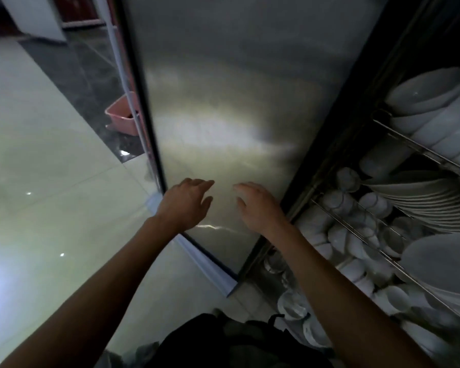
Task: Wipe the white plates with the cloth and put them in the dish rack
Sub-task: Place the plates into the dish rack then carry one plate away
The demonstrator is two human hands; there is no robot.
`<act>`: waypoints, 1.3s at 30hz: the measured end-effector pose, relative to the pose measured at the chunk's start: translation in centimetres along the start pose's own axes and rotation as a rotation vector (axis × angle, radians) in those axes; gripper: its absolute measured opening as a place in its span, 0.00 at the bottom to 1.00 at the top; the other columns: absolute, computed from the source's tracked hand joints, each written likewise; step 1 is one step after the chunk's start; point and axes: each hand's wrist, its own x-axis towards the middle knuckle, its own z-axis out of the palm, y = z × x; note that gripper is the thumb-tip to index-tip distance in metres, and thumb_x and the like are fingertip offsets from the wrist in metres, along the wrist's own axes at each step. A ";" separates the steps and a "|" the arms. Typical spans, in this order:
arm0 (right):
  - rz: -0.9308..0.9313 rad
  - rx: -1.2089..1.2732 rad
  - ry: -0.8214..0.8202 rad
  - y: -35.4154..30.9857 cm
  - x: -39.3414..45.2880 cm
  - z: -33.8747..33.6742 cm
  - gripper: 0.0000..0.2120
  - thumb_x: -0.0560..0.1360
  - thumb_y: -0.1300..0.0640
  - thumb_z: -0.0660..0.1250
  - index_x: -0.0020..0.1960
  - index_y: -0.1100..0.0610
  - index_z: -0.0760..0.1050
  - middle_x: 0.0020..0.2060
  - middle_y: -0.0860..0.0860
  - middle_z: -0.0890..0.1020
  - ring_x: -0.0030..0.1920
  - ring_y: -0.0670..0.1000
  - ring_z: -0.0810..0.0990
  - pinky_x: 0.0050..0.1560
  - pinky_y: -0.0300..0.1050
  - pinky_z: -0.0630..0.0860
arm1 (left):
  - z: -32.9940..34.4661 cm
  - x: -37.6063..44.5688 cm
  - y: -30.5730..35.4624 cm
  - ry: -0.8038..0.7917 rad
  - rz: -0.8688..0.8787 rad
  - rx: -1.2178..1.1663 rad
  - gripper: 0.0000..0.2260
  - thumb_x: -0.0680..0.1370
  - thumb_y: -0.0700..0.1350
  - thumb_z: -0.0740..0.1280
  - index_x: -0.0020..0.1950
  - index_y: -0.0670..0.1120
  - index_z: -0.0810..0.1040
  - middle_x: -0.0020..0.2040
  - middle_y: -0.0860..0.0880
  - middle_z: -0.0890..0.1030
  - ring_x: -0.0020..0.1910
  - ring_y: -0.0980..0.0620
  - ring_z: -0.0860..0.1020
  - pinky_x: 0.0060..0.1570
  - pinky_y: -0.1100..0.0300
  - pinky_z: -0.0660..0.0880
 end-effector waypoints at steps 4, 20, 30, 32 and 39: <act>-0.091 -0.052 -0.033 -3.2 4.1 0.8 0.20 0.81 0.58 0.60 0.72 0.53 0.73 0.69 0.51 0.76 0.67 0.55 0.74 0.66 0.50 0.72 | -1.7 -1.4 -4.2 0.031 -0.164 -0.006 0.22 0.82 0.52 0.63 0.75 0.50 0.70 0.69 0.49 0.77 0.66 0.44 0.74 0.59 0.47 0.76; -0.379 0.005 -0.263 -16.9 23.5 7.7 0.24 0.82 0.55 0.58 0.78 0.52 0.64 0.74 0.53 0.70 0.70 0.58 0.71 0.68 0.55 0.71 | -6.1 -1.7 -19.7 0.098 -0.655 0.120 0.26 0.82 0.52 0.63 0.79 0.48 0.64 0.71 0.47 0.75 0.71 0.44 0.71 0.63 0.47 0.72; -0.670 -0.106 -0.375 -28.0 30.1 13.3 0.22 0.83 0.53 0.58 0.77 0.52 0.65 0.74 0.51 0.70 0.70 0.58 0.71 0.68 0.54 0.69 | -7.9 -7.0 -28.6 0.199 -0.978 0.096 0.24 0.83 0.53 0.62 0.78 0.49 0.65 0.73 0.49 0.73 0.73 0.47 0.69 0.65 0.48 0.70; -0.718 -0.101 -0.389 -30.8 30.9 14.7 0.21 0.83 0.54 0.59 0.75 0.52 0.67 0.72 0.51 0.73 0.69 0.57 0.72 0.68 0.54 0.69 | -8.2 -8.8 -30.6 0.235 -1.042 0.081 0.24 0.83 0.53 0.62 0.78 0.50 0.66 0.73 0.50 0.74 0.72 0.47 0.69 0.65 0.48 0.71; -0.955 -0.172 -0.482 -45.2 32.9 21.8 0.20 0.83 0.52 0.59 0.74 0.51 0.68 0.68 0.52 0.77 0.67 0.57 0.74 0.66 0.54 0.70 | -10.5 -17.5 -40.6 0.338 -1.274 0.062 0.22 0.83 0.54 0.61 0.77 0.51 0.67 0.72 0.51 0.75 0.71 0.48 0.71 0.64 0.49 0.71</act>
